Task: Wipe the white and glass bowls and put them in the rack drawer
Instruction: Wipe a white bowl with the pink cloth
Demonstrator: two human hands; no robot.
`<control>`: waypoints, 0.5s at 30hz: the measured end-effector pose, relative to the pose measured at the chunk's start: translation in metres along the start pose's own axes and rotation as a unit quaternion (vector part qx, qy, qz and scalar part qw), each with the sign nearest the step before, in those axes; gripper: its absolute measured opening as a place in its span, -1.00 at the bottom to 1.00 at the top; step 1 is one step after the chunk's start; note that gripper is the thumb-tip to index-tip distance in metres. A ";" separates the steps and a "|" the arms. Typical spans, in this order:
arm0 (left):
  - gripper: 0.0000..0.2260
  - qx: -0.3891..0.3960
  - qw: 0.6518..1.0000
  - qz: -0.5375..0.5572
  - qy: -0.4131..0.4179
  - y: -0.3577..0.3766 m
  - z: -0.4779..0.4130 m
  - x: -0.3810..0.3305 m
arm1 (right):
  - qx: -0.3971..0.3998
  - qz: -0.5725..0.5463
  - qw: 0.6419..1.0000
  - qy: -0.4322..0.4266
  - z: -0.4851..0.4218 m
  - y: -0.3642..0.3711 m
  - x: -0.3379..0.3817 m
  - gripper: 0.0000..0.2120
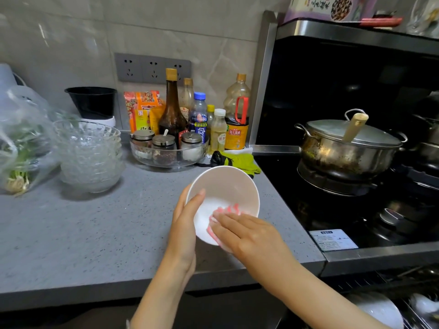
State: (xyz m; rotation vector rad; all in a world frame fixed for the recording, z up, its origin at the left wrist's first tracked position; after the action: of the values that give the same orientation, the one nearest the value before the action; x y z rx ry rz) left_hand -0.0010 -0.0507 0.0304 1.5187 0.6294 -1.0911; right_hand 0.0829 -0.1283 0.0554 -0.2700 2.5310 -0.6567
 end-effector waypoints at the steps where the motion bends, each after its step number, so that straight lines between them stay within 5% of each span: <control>1: -0.71 -0.008 1.000 0.008 0.003 0.003 0.002 0.003 | -0.010 -0.008 1.000 0.026 -0.004 -0.001 0.001 -0.59; 4: -0.74 -0.036 0.999 0.029 0.008 0.007 0.007 0.013 | -0.012 -0.027 0.996 0.088 -0.011 0.002 0.007 -0.60; 8: -0.59 -0.038 0.999 -0.001 -0.017 -0.003 0.001 0.005 | -0.004 -0.024 0.999 0.025 0.000 0.009 0.008 -0.78; 11: -0.70 -0.014 0.999 -0.040 0.007 -0.008 -0.005 -0.006 | 0.017 -0.007 1.000 -0.017 0.006 0.006 0.003 -0.78; 15: -0.80 -0.019 1.000 0.010 0.006 0.003 0.000 -0.001 | 0.020 0.001 0.999 0.037 -0.003 0.006 0.008 -0.72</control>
State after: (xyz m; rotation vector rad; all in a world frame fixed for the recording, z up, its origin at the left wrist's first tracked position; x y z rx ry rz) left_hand 0.0008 -0.0515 0.0323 1.4976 0.6379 -1.0504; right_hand 0.0742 -0.1249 0.0510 -0.2314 2.5848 -0.7289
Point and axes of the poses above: each hand's wrist, its own z-axis away from the middle knuckle, its own y-axis out of the palm, x = y × z, the point moved 6 cm from there along -z, towards the middle knuckle, and after that the axes turned 5 degrees about -y, right-handed, at the moved point
